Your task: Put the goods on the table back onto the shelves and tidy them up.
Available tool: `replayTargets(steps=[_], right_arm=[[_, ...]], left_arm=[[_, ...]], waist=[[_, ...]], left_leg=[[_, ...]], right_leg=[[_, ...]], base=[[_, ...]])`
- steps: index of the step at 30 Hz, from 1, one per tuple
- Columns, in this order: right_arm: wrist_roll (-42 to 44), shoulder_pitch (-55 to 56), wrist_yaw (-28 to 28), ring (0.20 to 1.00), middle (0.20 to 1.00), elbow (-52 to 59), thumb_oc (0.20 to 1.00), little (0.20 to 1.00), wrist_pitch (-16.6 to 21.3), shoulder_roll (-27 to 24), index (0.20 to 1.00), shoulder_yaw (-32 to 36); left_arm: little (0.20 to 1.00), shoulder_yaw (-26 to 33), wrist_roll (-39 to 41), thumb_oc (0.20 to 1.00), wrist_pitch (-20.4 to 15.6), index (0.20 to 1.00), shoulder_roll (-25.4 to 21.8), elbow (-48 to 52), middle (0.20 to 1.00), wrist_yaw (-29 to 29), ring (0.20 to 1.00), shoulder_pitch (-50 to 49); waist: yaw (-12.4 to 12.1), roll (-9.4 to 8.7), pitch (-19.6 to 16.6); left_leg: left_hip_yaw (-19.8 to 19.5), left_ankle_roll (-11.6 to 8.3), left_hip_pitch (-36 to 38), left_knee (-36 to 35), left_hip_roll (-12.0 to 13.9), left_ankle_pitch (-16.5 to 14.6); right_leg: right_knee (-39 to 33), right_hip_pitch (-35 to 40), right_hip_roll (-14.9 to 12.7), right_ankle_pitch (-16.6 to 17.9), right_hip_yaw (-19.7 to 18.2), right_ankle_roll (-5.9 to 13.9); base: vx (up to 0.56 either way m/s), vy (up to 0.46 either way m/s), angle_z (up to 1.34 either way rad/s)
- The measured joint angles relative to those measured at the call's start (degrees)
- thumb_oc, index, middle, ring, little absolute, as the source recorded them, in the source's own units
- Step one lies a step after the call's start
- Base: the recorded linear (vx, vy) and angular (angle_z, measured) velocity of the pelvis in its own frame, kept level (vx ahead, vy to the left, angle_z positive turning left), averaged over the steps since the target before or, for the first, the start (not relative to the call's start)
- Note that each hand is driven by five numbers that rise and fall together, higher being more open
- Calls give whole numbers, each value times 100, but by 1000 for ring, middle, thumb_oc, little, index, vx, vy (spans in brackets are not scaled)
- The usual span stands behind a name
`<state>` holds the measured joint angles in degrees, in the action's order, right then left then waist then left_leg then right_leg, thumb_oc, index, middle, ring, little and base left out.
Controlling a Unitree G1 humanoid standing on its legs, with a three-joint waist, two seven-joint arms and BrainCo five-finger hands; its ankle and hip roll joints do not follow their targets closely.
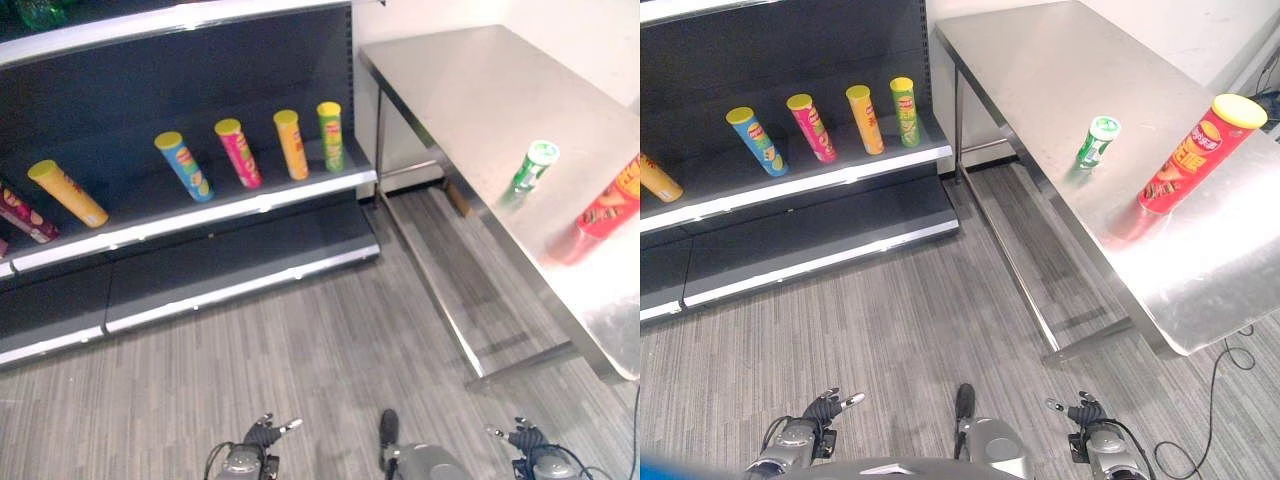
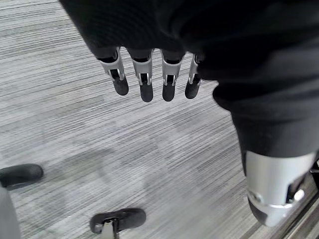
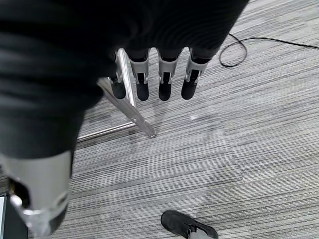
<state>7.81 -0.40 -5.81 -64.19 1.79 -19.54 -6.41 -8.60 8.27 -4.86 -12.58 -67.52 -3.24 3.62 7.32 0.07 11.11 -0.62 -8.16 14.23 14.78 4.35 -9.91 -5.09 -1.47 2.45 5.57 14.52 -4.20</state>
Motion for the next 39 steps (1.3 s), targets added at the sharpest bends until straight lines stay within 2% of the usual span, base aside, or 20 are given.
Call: replayTargets(steps=[2, 3, 4, 5, 6, 7, 8, 9, 10, 11, 12, 16, 20, 23, 28, 31, 32, 33, 36, 39], right_arm=[[0, 83, 1, 1000, 1000, -1, 1000, 1000, 16, 7, 1000, -73], [0, 125, 4, 1000, 1000, 11, 1000, 1000, 5, 4, 1000, -6], [4, 52, 7, 1000, 1000, -215, 1000, 1000, -29, 38, 1000, -12], [4, 39, 0, 1000, 1000, -265, 1000, 1000, -45, 49, 1000, -56], [5, -65, -5, 1000, 1000, -465, 1000, 1000, -43, 125, 1000, -76], [5, -140, -10, 1000, 1000, -592, 1000, 1000, -57, 201, 1000, -69], [4, -188, -8, 1000, 1000, -597, 1000, 1000, -72, 260, 1000, -69], [2, -213, -11, 1000, 1000, -556, 1000, 1000, -68, 245, 1000, -77], [2, -206, -10, 1000, 1000, -524, 1000, 1000, -66, 228, 1000, -75], [-4, -202, -20, 1000, 1000, -424, 1000, 1000, -21, 80, 1000, -91], [-6, -88, -20, 1000, 1000, -514, 1000, 1000, -59, 1, 1000, -72], [-9, 49, -38, 1000, 1000, -435, 1000, 1000, -25, -109, 1000, -24], [-12, 233, -27, 1000, 1000, -441, 1000, 1000, -37, 115, 1000, 7], [-6, 393, -19, 1000, 1000, -428, 1000, 1000, -81, 327, 1000, 88], [154, 425, -64, 1000, 1000, -391, 1000, 1000, -83, 358, 1000, 599], [393, 391, -120, 1000, 1000, -247, 1000, 1000, -103, 314, 1000, 976], [472, 372, -132, 1000, 1000, 25, 1000, 1000, -72, 217, 1000, 1171], [515, 470, -165, 1000, 1000, 313, 1000, 1000, -51, 77, 1000, 1297], [572, 838, -261, 1000, 1000, 1341, 1000, 1000, 30, -408, 1000, 1530], [562, 1074, -382, 1000, 1000, 1950, 1000, 1000, 50, -711, 1000, 1725]], left_arm=[[1000, 6, 0, 1000, 3, 1000, -1, -44, 1000, 5, 1000, -112], [1000, 106, 3, 1000, 12, 1000, 33, 32, 1000, 12, 1000, -164], [1000, 148, 9, 1000, 10, 1000, 57, -81, 1000, 12, 1000, -15], [1000, 161, 16, 1000, -1, 1000, 59, -71, 1000, 23, 1000, -80], [1000, 183, 66, 1000, 1, 1000, 0, -66, 1000, 43, 1000, -83], [1000, 150, 57, 1000, -7, 1000, -167, -13, 1000, 49, 1000, 61], [1000, 105, 57, 1000, -7, 1000, -300, 55, 1000, 42, 1000, 111], [1000, 48, 55, 1000, 0, 1000, -325, 50, 1000, 34, 1000, 57], [1000, 36, 54, 1000, 0, 1000, -315, 41, 1000, 41, 1000, 53], [1000, -50, 51, 1000, 42, 1000, -160, -81, 1000, 33, 1000, 18], [1000, -134, 50, 1000, 32, 1000, -73, -60, 1000, 31, 1000, 26], [1000, -238, 51, 1000, 32, 1000, 20, -31, 1000, 21, 1000, -51], [1000, -229, 39, 1000, 10, 1000, -81, 25, 1000, 22, 1000, -87], [1000, -238, 37, 1000, 5, 1000, -231, 57, 1000, 13, 1000, -27], [1000, -233, 38, 1000, 0, 1000, -389, 184, 1000, -8, 1000, 155], [1000, -224, 36, 1000, -1, 1000, -538, 226, 1000, -17, 1000, 200], [1000, -225, 36, 1000, 2, 1000, -586, 209, 1000, -12, 1000, 117], [1000, -222, 26, 1000, 4, 1000, -641, 199, 1000, -11, 1000, 122], [1000, -215, -19, 1000, -2, 1000, -682, 242, 1000, -3, 1000, 21], [1000, -66, -63, 1000, 0, 1000, -684, 246, 1000, 13, 1000, -54]], waist=[[12, -1, -27], [16, 27, -23], [-125, -71, 139], [-193, -129, 136], [-237, -299, 214], [-307, -498, 316], [-357, -656, 394], [-445, -611, 376], [-457, -555, 356], [-410, -139, 362], [-466, 90, 267], [-447, 348, 136], [-399, -11, 14], [-309, -218, -100], [-255, -167, -122], [-156, -191, -132], [-138, -100, -96], [-14, -108, -63], [57, -66, 67], [59, -188, 57]], left_leg=[[-8, -194, -227, 750, 25, -10], [-30, -451, -685, 1652, 38, 92], [57, -683, -1519, 3204, 47, 977], [56, -643, -1712, 3588, 42, 981], [437, -364, -2195, 4030, 179, 901], [777, -82, -2463, 3715, 327, 785], [935, 30, -2516, 2252, 437, 750], [749, -6, -2290, 701, 397, 785], [643, 2, -2169, 55, 412, 802], [-20, -102, -2096, -1624, 603, 1116], [-504, -190, -2016, -2007, 538, 1157], [-292, -116, -1689, -1919, 478, 1237], [250, 326, -1359, -2041, -50, 1567], [664, 706, -1286, -2008, -319, 1399], [1033, 985, -1287, -2009, -591, 1231], [1189, 1120, -1286, -2007, -726, 1152], [1263, 1143, -1300, -2009, -607, 1179], [1256, 1227, -1203, -2008, -639, 1091], [1307, 1307, -1046, -2043, -640, 1001], [1278, 1298, -1082, -2041, -652, 977]], right_leg=[[-47, 164, 26, 22, -78, -17], [52, 83, 59, -149, -130, -45], [-27, 306, 24, -125, -260, -113], [-10, 371, 5, -184, -446, -197], [26, 435, -138, -220, -555, -221], [0, 513, -296, -229, -610, -205], [-64, 627, -471, -240, -772, -179], [-73, 622, -492, -267, -903, -34], [-75, 623, -475, -285, -953, -21], [-83, 840, -319, -392, -1149, 133], [-81, 863, -254, -453, -1251, 205], [-79, 1075, -380, -652, -1784, 528], [14, 1062, -1026, -609, -1804, 713], [198, 839, -1262, -542, -1692, 879], [465, 525, -1576, -388, -1628, 1272], [805, 248, -1634, -343, -1659, 1411], [1210, 4, -1591, -388, -1672, 1507], [1627, -188, -1575, -361, -1618, 1573], [2625, -618, -1621, -490, -1599, 1680], [1812, -652, -1406, -690, -1565, 1611]], base=[[119, -128, -22], [111, -99, -30], [195, -84, -42], [232, -22, -52], [210, 80, -36], [243, 188, -40], [246, 222, -60], [380, 280, -70], [272, 155, -86], [330, 216, -75], [225, 198, -77], [182, 222, -78], [151, 294, -80], [67, 307, -63], [28, 207, -38], [43, 256, -23], [22, 157, -33], [49, 197, -22], [54, 46, -5], [64, -14, 1]])
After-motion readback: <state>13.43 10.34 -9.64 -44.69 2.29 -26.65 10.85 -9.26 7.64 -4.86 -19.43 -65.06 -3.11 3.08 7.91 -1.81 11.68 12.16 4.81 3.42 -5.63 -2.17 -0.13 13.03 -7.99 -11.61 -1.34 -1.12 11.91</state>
